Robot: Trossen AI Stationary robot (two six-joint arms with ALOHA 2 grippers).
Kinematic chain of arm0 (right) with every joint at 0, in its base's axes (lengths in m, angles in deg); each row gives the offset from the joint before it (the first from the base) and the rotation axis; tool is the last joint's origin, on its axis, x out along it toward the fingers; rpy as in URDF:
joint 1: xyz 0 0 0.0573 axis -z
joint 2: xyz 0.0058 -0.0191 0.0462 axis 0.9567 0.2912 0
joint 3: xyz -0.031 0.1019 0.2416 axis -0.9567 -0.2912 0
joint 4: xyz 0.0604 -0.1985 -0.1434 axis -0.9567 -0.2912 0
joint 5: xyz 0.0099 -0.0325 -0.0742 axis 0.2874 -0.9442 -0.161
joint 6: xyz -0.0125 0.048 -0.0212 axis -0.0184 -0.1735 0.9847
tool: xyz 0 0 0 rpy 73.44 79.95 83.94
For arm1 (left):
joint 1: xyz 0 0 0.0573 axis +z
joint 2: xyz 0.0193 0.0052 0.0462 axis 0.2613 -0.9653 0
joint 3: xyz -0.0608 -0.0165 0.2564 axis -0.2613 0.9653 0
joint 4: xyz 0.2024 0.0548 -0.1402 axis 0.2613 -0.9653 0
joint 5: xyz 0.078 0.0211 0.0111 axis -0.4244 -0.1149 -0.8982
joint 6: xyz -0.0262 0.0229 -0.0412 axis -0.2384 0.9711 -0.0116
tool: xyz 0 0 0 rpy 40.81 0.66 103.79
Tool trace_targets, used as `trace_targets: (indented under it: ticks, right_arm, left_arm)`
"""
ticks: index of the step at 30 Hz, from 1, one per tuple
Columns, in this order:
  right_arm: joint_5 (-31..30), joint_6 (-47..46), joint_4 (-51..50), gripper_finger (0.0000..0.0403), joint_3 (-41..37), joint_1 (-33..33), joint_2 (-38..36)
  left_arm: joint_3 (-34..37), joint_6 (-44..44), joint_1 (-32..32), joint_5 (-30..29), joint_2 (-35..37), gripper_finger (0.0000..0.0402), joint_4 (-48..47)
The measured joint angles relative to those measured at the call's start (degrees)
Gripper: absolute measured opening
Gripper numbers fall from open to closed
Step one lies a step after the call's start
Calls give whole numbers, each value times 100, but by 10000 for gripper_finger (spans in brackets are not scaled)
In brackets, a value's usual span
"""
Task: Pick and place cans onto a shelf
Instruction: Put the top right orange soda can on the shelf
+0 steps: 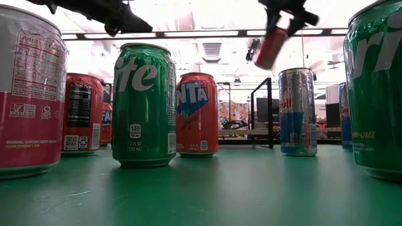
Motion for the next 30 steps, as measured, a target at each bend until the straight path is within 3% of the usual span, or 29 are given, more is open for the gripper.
trace_targets:
  ticks: [3, 13, 30]
  right_arm:
    - [23, 302, 602, 293, 19, -257, 81]
    - [977, 1023, 1419, 293, 15, -505, 913]
    - [1517, 1719, 1042, 293, 14, -544, 2282]
  left_arm:
    - [0, -13, -1, 0, -2, 36, 3]
    - [0, -13, -1, 0, -13, 36, 9]
    - [0, -46, -1, 0, -13, 36, 17]
